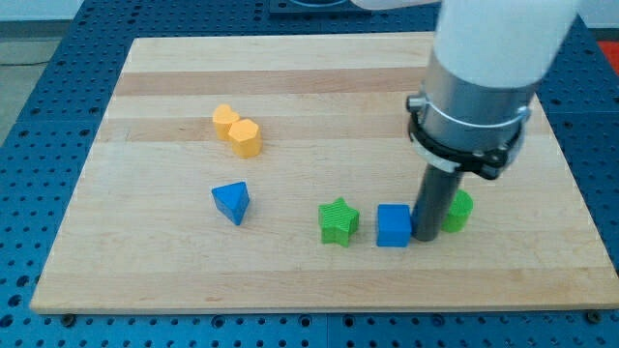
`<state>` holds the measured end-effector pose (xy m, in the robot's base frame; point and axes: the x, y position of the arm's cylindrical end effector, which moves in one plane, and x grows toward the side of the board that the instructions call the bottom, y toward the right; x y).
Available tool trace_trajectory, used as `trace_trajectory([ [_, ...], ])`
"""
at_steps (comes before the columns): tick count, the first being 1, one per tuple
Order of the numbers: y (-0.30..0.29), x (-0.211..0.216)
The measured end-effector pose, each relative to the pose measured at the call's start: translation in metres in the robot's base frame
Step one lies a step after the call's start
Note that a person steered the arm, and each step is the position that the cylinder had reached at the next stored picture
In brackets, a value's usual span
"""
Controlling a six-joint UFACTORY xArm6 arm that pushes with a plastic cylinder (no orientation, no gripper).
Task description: Push the blue cube into a blue triangle
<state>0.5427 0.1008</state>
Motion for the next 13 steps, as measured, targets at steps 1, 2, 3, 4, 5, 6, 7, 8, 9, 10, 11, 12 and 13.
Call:
trace_trajectory([
  [1,-0.019,-0.001],
  [2,-0.039,-0.001],
  [3,-0.052,-0.001],
  [4,-0.049,0.015],
  [5,-0.057,0.030],
  [6,-0.071,0.018],
  [7,-0.072,-0.002],
  [8,-0.070,-0.021],
  [9,-0.061,-0.035],
  [10,-0.056,-0.053],
  [11,-0.073,-0.051],
  [12,-0.093,-0.048],
  [13,-0.108,-0.048],
])
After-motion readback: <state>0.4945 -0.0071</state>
